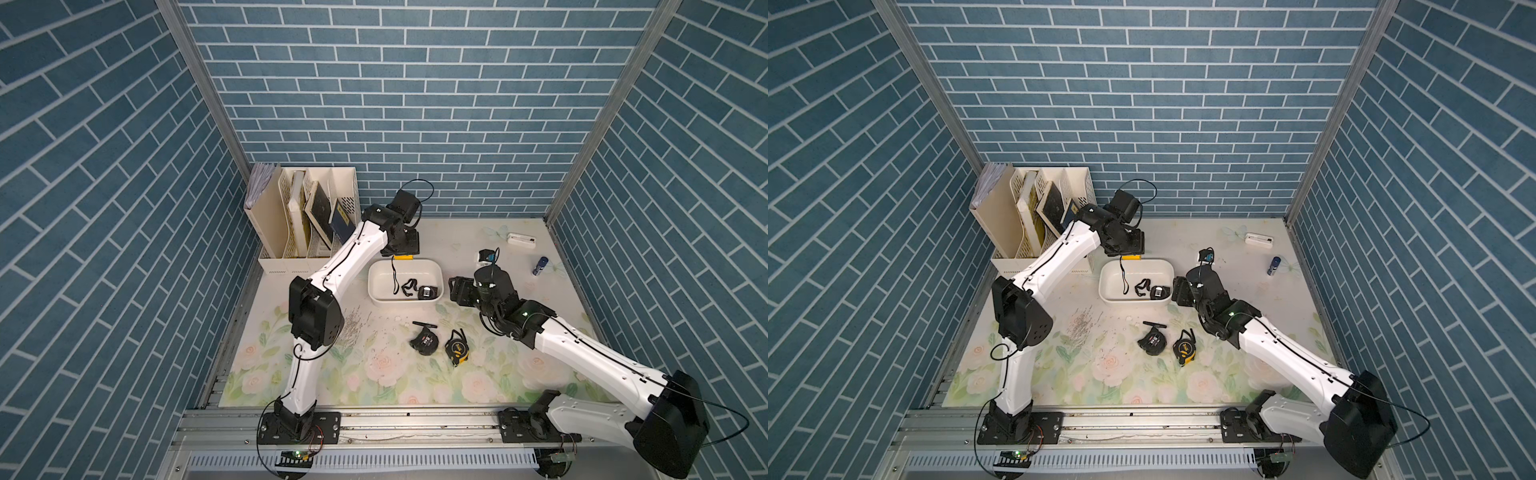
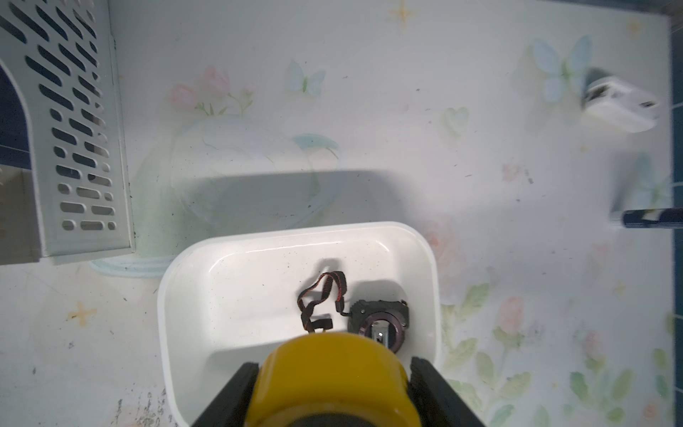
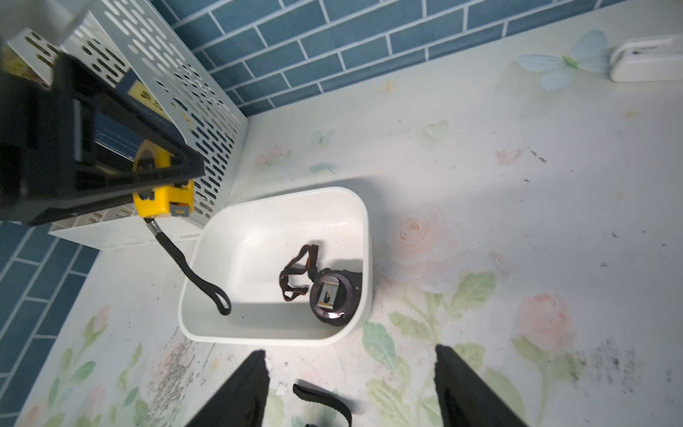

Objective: Take the tape measure out of the storage box
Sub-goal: Pick up the tape measure from the storage box, then place the tape measure at the center of the board.

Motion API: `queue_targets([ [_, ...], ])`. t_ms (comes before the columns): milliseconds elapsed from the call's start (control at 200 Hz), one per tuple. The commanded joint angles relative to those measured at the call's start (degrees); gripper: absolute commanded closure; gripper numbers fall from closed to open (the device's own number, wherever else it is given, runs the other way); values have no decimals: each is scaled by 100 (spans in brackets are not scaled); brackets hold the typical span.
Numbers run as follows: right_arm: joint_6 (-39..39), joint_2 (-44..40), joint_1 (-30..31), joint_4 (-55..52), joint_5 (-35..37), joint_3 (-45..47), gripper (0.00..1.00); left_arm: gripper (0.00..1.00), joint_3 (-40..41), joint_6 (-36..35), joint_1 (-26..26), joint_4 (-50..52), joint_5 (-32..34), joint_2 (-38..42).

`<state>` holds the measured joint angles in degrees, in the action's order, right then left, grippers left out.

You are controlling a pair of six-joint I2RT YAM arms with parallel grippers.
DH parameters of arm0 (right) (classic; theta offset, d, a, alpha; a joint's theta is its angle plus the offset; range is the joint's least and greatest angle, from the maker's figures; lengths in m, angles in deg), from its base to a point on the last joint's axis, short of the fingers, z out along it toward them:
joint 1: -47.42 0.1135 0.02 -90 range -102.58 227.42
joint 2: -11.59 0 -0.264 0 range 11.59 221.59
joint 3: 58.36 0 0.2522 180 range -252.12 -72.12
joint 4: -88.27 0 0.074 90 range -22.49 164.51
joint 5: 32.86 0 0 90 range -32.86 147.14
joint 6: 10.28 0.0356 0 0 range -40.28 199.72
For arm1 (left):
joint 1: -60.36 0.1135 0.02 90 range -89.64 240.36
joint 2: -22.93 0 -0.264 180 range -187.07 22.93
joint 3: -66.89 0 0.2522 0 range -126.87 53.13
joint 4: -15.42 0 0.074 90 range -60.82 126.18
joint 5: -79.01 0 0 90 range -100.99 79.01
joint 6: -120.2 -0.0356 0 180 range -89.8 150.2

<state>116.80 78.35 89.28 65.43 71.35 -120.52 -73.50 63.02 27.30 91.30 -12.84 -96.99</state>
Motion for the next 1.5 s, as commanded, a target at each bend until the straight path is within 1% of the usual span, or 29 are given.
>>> queue_targets([
  [0, -236, 180, -23, 944, -255, 122, 27, 73, -5, 412, 45, -179, -322, 352],
  [140, -365, 390, -23, 1821, -423, 240, 28, 73, 524, 918, 49, -900, -756, 762],
  [310, -1106, 487, -4, 3072, -773, 407, 29, 73, 1245, 1469, 52, -1657, -1234, 1106],
  [410, -1493, 521, -3, 3581, -1050, 456, 29, 73, 1414, 1700, 53, -1840, -1349, 1185],
  [500, -1648, 522, -5, 3860, -1257, 542, 29, 73, 1528, 1873, 52, -1994, -1365, 1264],
  [690, -1531, 522, 39, 4276, -1567, 831, 30, 73, 1881, 2155, 54, -2438, -1519, 1445],
  [820, -1361, 535, 41, 4695, -1702, 996, 31, 72, 2555, 2601, 53, -3317, -1938, 1711],
  [875, -1311, 561, 41, 4865, -1731, 1049, 31, 72, 2751, 2753, 52, -3520, -2020, 1784],
  [1210, -1266, 1032, 43, 5697, -1825, 978, 35, 72, 3250, 3135, 49, -4080, -2093, 2169],
  [1475, -1300, 1293, 41, 5989, -1822, 815, 36, 73, 3859, 3498, 25, -4759, -2229, 2480],
  [1495, -1300, 1310, 39, 6016, -1826, 800, 36, 74, 3907, 3662, 19, -4802, -2245, 2499],
])
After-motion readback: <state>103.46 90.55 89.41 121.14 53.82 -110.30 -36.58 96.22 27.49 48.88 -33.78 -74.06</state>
